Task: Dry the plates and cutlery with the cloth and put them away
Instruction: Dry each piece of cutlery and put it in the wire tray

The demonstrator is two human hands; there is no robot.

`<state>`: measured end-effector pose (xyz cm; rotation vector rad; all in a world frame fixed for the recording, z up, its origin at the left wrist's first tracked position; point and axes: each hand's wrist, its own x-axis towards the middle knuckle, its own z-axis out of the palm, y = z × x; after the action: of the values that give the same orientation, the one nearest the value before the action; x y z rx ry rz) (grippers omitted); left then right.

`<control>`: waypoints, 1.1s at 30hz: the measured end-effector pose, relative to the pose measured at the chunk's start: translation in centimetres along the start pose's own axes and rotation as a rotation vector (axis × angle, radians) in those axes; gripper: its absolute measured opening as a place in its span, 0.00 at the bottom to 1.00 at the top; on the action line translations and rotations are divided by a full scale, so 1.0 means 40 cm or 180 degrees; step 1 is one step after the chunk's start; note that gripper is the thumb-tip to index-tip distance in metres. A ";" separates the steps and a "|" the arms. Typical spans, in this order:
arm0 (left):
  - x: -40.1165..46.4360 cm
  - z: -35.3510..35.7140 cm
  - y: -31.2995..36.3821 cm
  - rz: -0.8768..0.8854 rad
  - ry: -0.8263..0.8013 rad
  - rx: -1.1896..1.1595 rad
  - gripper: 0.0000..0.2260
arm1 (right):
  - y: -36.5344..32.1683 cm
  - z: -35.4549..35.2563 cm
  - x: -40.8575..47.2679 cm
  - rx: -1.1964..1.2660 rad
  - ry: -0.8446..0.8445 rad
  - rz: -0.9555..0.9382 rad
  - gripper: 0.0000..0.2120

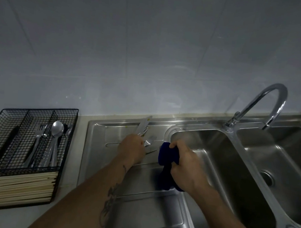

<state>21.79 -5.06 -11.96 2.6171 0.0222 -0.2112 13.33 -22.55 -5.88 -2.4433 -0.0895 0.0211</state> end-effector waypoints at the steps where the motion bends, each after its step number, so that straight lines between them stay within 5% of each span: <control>1: 0.006 0.010 0.005 -0.0069 -0.0009 0.0065 0.08 | 0.007 -0.002 0.006 0.0073 -0.0055 0.0012 0.25; 17: 0.061 0.005 0.044 -0.0834 -0.0715 -0.0084 0.16 | 0.071 0.013 0.021 0.1021 0.0083 0.0337 0.23; 25: 0.075 -0.015 0.031 -0.0885 -0.0502 -0.0535 0.25 | 0.092 0.031 -0.009 0.0984 -0.0075 0.0510 0.21; 33: 0.068 -0.027 0.057 -0.0460 -0.0002 -0.0730 0.10 | 0.071 0.025 -0.010 0.1050 0.0267 0.0521 0.22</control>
<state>24.75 -6.58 -10.35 2.3878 0.2229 -0.2445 13.07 -24.11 -8.45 -2.1128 0.1414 0.0055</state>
